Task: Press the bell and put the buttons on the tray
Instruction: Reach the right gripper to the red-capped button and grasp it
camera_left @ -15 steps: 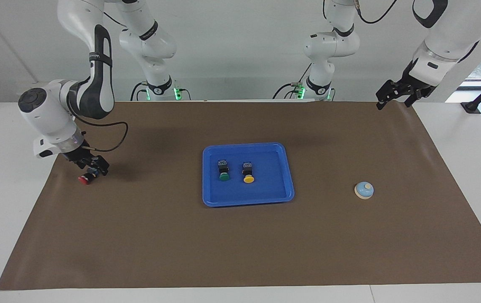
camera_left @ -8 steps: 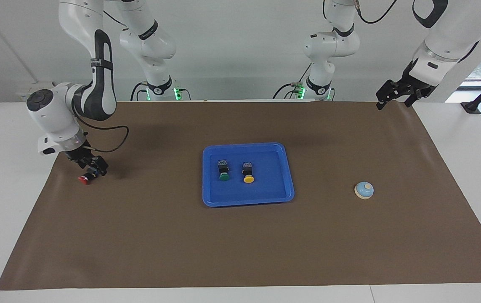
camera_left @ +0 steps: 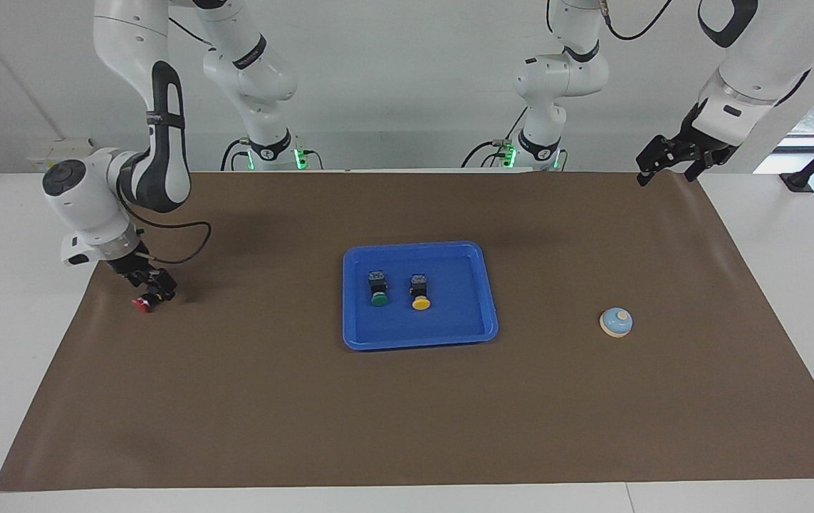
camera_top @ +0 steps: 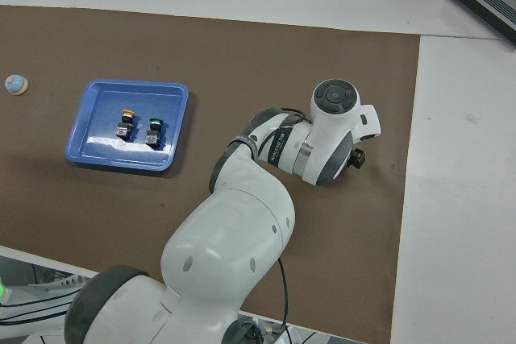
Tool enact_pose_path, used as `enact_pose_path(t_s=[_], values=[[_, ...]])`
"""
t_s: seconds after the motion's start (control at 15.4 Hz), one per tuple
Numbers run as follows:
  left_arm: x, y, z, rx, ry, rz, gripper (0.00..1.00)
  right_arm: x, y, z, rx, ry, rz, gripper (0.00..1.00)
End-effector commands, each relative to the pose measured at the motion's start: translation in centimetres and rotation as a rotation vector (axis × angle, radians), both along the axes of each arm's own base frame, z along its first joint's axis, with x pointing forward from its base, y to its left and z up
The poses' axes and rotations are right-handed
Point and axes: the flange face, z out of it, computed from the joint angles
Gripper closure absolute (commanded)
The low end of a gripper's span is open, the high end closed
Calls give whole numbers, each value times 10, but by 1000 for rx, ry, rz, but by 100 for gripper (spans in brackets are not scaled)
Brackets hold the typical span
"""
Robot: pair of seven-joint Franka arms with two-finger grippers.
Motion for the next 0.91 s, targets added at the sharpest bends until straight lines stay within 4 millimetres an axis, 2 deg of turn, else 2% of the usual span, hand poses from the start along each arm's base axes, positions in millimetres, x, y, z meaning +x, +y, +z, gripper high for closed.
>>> enact_pose_path(t_s=[0.0, 0.07, 0.2, 0.26, 0.33, 0.39, 0.72, 0.78, 0.85], values=[[-2, 1, 4, -2, 11, 9, 0, -3, -6, -12, -1, -7, 15, 1], [-2, 1, 4, -2, 11, 9, 0, -3, -6, -12, -1, -7, 15, 6], [-2, 1, 4, -2, 11, 9, 0, -2, -6, -11, -1, -7, 15, 35], [-2, 1, 4, -2, 11, 9, 0, -2, -3, -11, 0, -6, 16, 68], [-2, 1, 4, -2, 11, 11, 0, -1, -2, -12, 1, -5, 18, 89], [-2, 1, 4, -2, 11, 11, 0, -1, 0, -11, 1, -3, 24, 100], [-2, 1, 4, -2, 11, 9, 0, 13, 14, 2, 5, -1, 49, 100], [-2, 1, 4, -2, 11, 9, 0, 18, 23, 7, 9, 12, 64, 100], [-2, 1, 4, -2, 11, 11, 0, 28, 44, 17, 15, 23, 104, 100]])
